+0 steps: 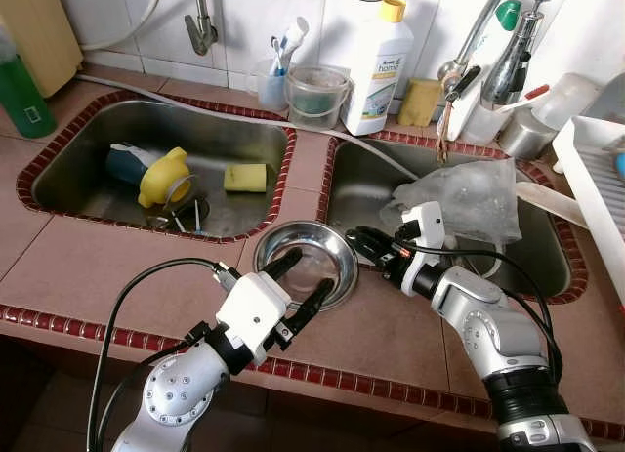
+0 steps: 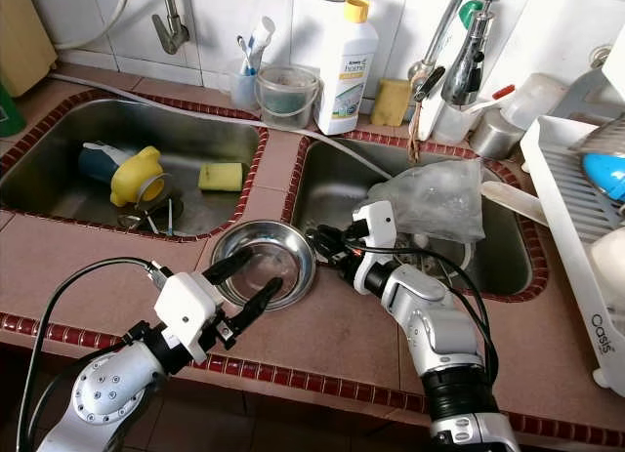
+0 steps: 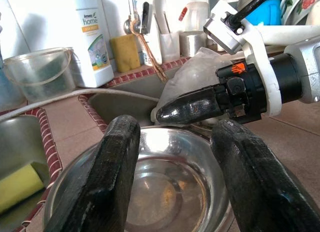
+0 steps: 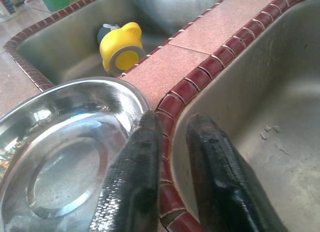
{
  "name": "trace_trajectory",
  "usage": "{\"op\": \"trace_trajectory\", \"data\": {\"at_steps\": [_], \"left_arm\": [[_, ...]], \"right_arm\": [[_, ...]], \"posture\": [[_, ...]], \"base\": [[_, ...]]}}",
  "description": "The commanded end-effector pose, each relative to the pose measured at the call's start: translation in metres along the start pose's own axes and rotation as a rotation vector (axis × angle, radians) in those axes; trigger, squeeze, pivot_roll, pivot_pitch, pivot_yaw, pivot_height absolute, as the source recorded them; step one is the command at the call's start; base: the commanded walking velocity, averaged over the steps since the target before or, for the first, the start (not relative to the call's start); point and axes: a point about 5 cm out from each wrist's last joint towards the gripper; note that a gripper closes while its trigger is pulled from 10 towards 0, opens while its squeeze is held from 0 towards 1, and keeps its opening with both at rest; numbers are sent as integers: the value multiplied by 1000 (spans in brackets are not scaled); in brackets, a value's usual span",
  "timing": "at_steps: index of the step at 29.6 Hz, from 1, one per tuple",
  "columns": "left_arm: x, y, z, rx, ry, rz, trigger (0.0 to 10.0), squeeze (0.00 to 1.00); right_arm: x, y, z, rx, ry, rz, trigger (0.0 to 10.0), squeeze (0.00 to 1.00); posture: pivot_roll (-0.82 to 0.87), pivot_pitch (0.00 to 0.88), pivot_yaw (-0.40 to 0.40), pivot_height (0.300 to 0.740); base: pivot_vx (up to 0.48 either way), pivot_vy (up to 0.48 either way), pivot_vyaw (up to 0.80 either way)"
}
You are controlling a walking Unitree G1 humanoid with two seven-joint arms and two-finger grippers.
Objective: Kitchen organization
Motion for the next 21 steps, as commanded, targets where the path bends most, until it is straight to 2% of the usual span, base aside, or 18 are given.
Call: {"op": "trace_trajectory", "data": {"at_steps": [1,5,6,7,8,9,11,12,13,21], "left_arm": [[-1,4,2,-19,-19,15,10000,0],[-1,4,2,-18,-19,18,10000,0],[-1,4,2,-18,-19,18,10000,0],[-1,4,2,-17,-20,19,10000,0],[-1,4,2,-17,-20,19,10000,0],[-1,4,2,-17,-20,19,10000,0],[-1,4,2,-17,-20,19,10000,0],[-1,4,2,-18,-21,20,10000,0],[-1,4,2,-18,-21,20,10000,0],[-1,4,4,-21,-24,21,10000,0]], "right_arm": [[-4,4,-2,-6,-6,5,0,0],[-4,4,-2,-13,-10,5,0,0],[-4,5,-3,-15,-3,10,549,0],[-4,5,-3,-15,-3,10,2157,376],[-4,5,-3,-15,-3,10,2157,376],[-4,6,-3,-29,-4,17,4196,1000],[-3,8,-3,-38,8,24,4471,1000],[-2,8,-3,-38,24,29,5686,1000],[-1,9,-3,-44,36,27,10000,1000],[7,17,-3,-64,100,36,10000,1000]], "posture": [[-29,141,-93,740],[-27,142,-93,740],[-28,142,-91,740],[-27,142,-91,740],[-27,142,-91,740],[-27,140,-91,740],[-27,141,-91,740],[-28,140,-90,740],[-29,139,-89,740],[-30,137,-89,740]], "base": [[0,0,0],[0,0,0],[0,0,0],[0,0,0],[0,0,0],[0,0,0],[0,0,0],[0,0,0],[0,0,0],[0,0,0]]}}
Point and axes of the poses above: a point about 5 cm out from each wrist's last joint towards the gripper, its own z axis pointing out of the wrist towards the gripper, its own y axis along the axis of the wrist's last joint, x = y × z, and after that the axes turned 8 degrees about z, right-handed
